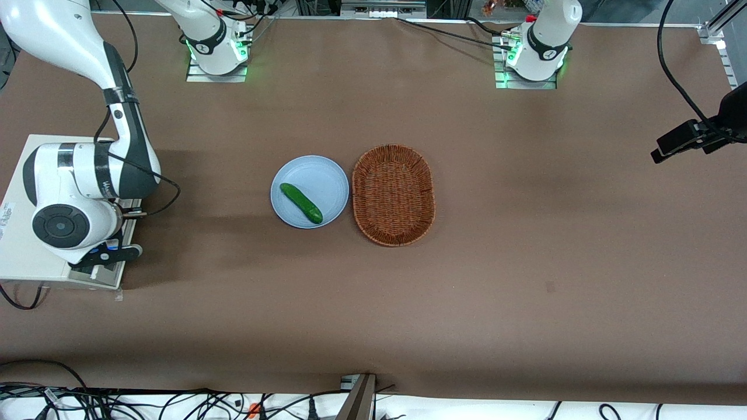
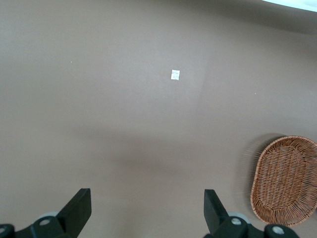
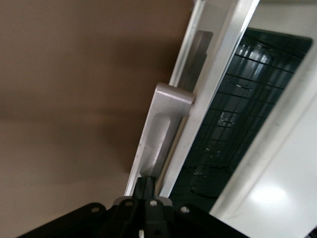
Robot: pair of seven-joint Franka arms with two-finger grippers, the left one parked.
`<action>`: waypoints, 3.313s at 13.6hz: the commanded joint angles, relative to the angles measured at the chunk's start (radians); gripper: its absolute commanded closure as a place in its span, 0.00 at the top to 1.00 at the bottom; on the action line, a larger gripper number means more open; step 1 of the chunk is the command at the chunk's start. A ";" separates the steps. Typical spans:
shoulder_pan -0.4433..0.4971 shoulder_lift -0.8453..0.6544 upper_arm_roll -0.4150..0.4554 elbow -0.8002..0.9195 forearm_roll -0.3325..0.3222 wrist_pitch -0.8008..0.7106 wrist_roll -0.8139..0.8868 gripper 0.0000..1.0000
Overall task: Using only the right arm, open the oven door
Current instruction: 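Hook the right gripper onto the silver door handle, then pull the handle outward and down, swinging the oven door open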
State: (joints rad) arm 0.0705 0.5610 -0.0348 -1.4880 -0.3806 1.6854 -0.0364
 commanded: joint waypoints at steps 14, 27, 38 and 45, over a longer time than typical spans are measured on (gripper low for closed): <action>-0.026 0.229 -0.011 0.009 -0.034 0.195 0.044 0.00; 0.008 0.224 -0.005 0.012 0.195 0.142 0.248 0.00; 0.111 0.218 -0.005 0.060 0.290 0.094 0.322 0.00; 0.097 0.119 -0.016 0.163 0.376 -0.029 0.205 0.54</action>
State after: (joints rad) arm 0.1694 0.7332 -0.0461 -1.3181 -0.0299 1.6794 0.1983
